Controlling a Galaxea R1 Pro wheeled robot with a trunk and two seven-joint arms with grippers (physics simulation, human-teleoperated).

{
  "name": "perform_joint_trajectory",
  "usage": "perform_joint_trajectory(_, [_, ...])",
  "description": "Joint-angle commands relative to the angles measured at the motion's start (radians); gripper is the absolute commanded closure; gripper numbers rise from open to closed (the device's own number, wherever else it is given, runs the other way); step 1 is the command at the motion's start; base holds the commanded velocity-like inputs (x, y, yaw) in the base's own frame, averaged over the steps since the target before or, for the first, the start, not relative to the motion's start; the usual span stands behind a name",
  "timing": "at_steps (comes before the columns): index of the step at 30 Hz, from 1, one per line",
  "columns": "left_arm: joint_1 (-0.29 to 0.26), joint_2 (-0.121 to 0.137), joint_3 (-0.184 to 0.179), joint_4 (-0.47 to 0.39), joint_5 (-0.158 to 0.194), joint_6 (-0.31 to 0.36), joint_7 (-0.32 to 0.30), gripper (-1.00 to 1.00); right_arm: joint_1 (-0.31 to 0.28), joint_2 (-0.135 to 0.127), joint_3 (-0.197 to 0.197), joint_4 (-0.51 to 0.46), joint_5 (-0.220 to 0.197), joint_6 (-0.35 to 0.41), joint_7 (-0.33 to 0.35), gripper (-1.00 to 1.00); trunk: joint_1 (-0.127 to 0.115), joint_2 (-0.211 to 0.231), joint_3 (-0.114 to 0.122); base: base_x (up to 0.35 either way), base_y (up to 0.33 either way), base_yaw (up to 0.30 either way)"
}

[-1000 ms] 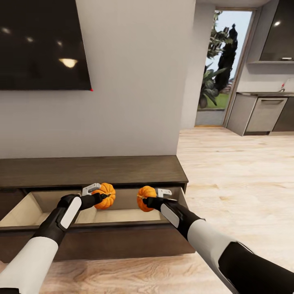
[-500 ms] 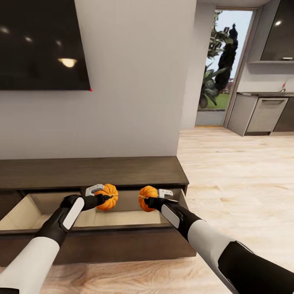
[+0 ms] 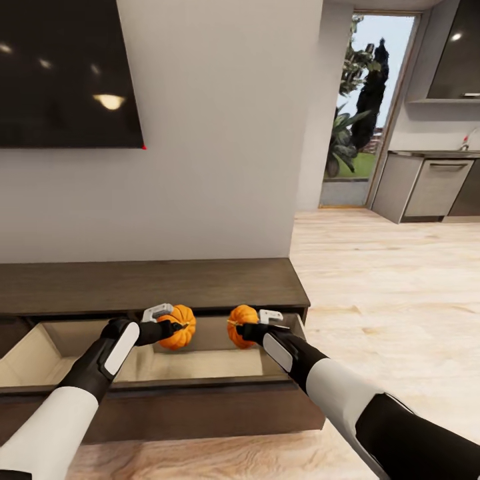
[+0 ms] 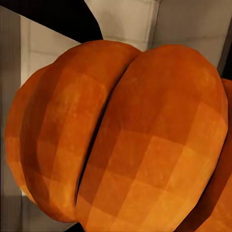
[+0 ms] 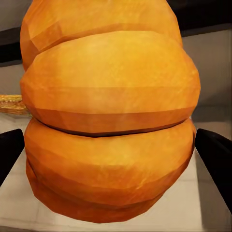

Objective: Place each of the two pumpkins and all three candles from the living room inside a cabinet in the living room (use any cabinet), then make sure every cabinet is closed, and position the cauldron so it is next to a table in the living room.

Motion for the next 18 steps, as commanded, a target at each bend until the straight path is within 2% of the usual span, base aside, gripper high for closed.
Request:
perform_joint_trajectory(1, [-0.001,0.001,-0.005,-0.002,0.008,0.012,0.012,1.00,-0.003,-0.001,0.008,-0.003,-0.008,0.015,-0.014,1.00,0.000,0.000,-0.001,0.048,0.008,0.000])
perform_joint_trajectory(9, [-0.001,0.001,-0.010,-0.025,0.006,0.078,0.020,1.00,-0.010,0.000,0.006,-0.003,-0.015,0.140,-0.035,1.00,0.000,0.000,-0.001,0.010,0.002,0.000])
perform_joint_trajectory(13, [-0.001,0.002,-0.010,-0.030,0.006,0.092,0.021,1.00,-0.030,0.000,0.004,-0.002,-0.020,0.197,-0.078,1.00,0.000,0.000,-0.001,0.002,0.000,0.000])
perform_joint_trajectory(18, [-0.001,0.002,-0.010,-0.031,0.000,0.119,0.024,1.00,-0.037,0.000,0.002,-0.002,-0.024,0.225,-0.116,1.00,0.000,0.000,-0.001,0.199,0.000,0.000])
